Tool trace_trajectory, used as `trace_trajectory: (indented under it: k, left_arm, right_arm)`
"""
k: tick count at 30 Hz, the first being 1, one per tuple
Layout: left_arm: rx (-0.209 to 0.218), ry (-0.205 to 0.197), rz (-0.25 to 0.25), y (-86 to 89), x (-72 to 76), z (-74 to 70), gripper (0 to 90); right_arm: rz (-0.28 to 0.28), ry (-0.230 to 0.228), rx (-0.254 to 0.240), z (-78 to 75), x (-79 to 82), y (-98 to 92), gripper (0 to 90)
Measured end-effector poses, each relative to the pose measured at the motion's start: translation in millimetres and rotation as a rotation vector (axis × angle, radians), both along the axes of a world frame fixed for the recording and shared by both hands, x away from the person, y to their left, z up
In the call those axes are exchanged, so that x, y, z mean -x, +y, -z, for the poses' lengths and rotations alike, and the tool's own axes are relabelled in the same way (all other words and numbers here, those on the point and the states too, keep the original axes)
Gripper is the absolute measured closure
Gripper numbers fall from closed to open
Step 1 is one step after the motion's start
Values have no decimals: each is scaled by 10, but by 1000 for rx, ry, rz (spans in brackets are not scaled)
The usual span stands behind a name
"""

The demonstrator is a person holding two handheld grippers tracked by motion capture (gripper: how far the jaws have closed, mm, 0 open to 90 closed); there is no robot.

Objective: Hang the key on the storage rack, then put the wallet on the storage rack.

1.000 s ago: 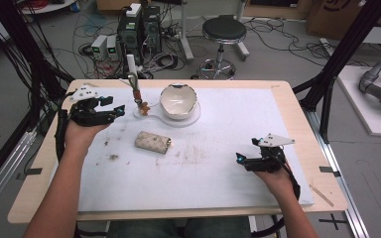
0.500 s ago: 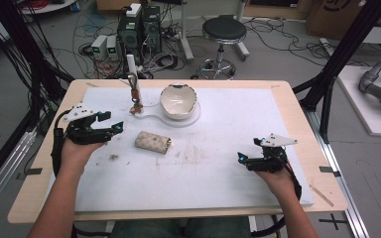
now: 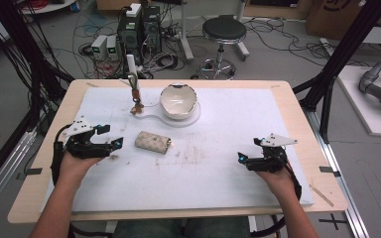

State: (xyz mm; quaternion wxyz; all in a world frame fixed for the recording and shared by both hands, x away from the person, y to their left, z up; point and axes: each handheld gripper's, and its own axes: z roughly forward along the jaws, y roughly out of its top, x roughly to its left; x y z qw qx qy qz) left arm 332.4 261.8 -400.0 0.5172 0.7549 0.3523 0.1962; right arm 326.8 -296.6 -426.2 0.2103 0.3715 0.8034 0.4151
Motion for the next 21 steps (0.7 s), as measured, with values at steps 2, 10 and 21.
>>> trace_trajectory:
  k: [2, 10, 21]
  left_arm:
    - [-1, 2, 10, -9, 4, 1, 231]
    - [15, -5, 72, -111, 14, 8, 177]
    - [16, -11, 84, -55, 92, 5, 176]
  right_arm:
    - [2, 1, 0, 2, -2, -13, 153]
    - [7, 1, -1, 12, -8, -23, 153]
    - [11, -5, -8, -5, -30, -21, 153]
